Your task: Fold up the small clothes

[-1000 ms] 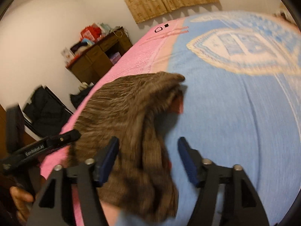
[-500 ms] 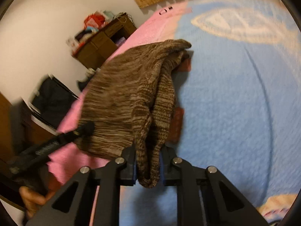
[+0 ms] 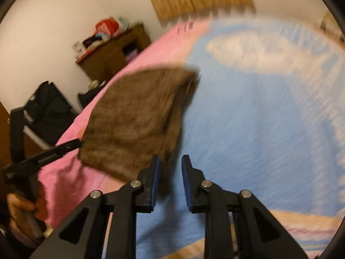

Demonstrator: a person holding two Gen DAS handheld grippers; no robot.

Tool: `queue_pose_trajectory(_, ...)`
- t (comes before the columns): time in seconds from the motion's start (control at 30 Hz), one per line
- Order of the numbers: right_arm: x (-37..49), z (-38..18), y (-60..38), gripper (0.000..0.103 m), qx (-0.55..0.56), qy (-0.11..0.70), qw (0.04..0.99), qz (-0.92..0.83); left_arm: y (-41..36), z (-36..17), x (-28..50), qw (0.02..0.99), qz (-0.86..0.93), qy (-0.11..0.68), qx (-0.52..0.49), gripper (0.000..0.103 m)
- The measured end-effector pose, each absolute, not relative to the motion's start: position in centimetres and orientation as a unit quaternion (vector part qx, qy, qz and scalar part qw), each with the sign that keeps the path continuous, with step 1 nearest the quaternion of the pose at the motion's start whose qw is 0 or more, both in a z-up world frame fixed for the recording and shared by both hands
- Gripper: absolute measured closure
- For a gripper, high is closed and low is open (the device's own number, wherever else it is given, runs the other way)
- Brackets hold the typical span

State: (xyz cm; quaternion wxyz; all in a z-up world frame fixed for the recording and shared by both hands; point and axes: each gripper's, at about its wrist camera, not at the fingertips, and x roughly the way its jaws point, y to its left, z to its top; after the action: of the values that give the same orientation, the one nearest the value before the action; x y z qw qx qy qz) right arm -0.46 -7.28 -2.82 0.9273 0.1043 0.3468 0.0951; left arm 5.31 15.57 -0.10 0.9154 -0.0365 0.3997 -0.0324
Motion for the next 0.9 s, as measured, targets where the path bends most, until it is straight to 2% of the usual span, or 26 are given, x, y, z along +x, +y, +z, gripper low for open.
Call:
queue_pose_trajectory(0.13, 2.6, -0.6, -4.3, 0.080, 0.036, 0.303, 0.946, 0.111, 13.2, 1.0, 7.4, 0.924, -0.054, 0.377, -0.030, 0.071)
queue_pose_trajectory(0.27, 8.7, -2.8, -1.7, 0.080, 0.019, 0.331, 0.939, 0.095, 10.7, -1.5, 10.8, 0.916, -0.040, 0.400, -0.022, 0.065)
queue_pose_trajectory(0.3, 9.8, -4.1, -1.2, 0.080, 0.015, 0.347, 0.933, 0.092, 10.6, -2.4, 11.3, 0.911, -0.030, 0.411, -0.022, 0.056)
queue_pose_trajectory(0.33, 11.6, -6.2, -0.6, 0.080, 0.007, 0.381, 0.920, 0.089, 10.8, -3.2, 11.6, 0.907, -0.022, 0.420, -0.025, 0.042)
queue_pose_trajectory(0.37, 11.9, -7.3, -0.8, 0.078, 0.005, 0.387, 0.918, 0.082, 11.2, -3.9, 12.0, 0.908, -0.016, 0.418, -0.036, 0.034)
queue_pose_trajectory(0.4, 11.5, -6.8, -1.4, 0.078, 0.013, 0.378, 0.922, 0.084, 11.7, -4.3, 12.2, 0.911, -0.003, 0.411, -0.043, 0.014)
queue_pose_trajectory(0.43, 11.0, -6.6, -1.8, 0.077, 0.016, 0.380, 0.921, 0.085, 12.4, -4.6, 12.1, 0.913, 0.016, 0.405, -0.051, 0.001)
queue_pose_trajectory(0.5, 10.8, -6.5, -2.5, 0.076, 0.027, 0.380, 0.920, 0.091, 13.7, -5.1, 12.1, 0.907, 0.017, 0.411, -0.088, 0.001)
queue_pose_trajectory(0.7, 10.6, -6.1, -1.4, 0.073, 0.011, 0.382, 0.921, 0.072, 13.5, -3.5, 9.9, 0.910, 0.009, 0.411, -0.049, 0.001)
queue_pose_trajectory(0.73, 10.0, -5.6, -1.5, 0.070, 0.019, 0.379, 0.923, 0.067, 13.7, -3.2, 9.2, 0.912, 0.009, 0.407, -0.047, 0.001)
queue_pose_trajectory(0.8, 8.5, -4.7, -1.5, 0.056, 0.055, 0.353, 0.931, 0.068, 13.7, -2.6, 7.4, 0.918, 0.022, 0.395, -0.036, 0.001)
queue_pose_trajectory(0.87, 5.6, -3.4, -1.5, 0.017, 0.076, 0.318, 0.942, 0.069, 13.8, -2.3, 5.6, 0.921, 0.030, 0.388, -0.030, 0.001)
queue_pose_trajectory(0.9, 4.3, -3.0, -1.4, 0.012, 0.078, 0.306, 0.947, 0.065, 14.0, -2.2, 5.1, 0.921, 0.033, 0.387, -0.028, 0.001)
